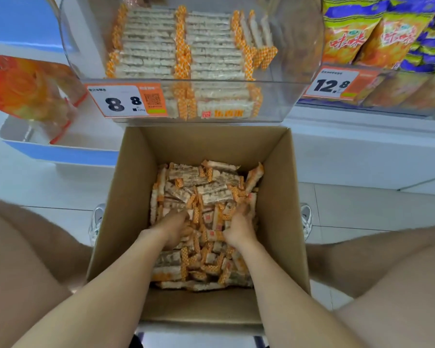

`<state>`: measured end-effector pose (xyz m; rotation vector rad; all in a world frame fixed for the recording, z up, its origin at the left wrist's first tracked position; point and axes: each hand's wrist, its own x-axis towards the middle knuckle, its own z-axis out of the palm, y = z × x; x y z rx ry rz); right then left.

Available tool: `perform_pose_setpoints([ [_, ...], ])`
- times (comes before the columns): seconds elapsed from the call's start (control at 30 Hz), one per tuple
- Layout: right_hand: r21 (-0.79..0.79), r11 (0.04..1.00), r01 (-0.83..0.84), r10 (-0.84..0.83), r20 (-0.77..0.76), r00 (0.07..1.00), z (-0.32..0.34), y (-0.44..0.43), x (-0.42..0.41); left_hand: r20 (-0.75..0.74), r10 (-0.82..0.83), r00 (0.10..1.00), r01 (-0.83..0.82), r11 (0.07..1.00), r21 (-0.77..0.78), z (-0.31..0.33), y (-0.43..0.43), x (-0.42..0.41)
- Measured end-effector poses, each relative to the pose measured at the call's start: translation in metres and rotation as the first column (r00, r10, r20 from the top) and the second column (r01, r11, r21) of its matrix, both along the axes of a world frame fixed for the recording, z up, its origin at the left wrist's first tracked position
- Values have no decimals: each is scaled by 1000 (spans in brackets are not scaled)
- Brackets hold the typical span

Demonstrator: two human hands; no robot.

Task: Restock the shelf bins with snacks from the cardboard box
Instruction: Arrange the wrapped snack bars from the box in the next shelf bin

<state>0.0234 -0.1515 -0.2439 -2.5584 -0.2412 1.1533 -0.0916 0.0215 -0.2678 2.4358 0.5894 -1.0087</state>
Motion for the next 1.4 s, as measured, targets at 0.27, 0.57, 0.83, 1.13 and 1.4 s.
perform_pose_setpoints([
  [0.27, 29, 999, -32, 32, -2, 999, -9, -1, 9, 21, 121, 992, -121, 992, 37, 3, 10, -9],
  [0.57, 156, 986, 54, -27, -174, 984, 4, -3, 20, 143, 246, 959, -227, 964, -141, 18, 3, -4],
  [0.83, 369, 868, 333, -210, -336, 918, 43, -4, 27, -90, 663, 743, -617, 627, -476, 53, 4, 5],
  [1.13, 516, 686, 513, -220, -524, 822, 72, 4, 34, -58, 816, 575, -659, 420, -624, 81, 1, 14],
  [1.4, 700, 560, 443, -247, -369, 896, 101, 7, 38, 24, 831, 556, -509, 363, -780, 126, -7, 28],
])
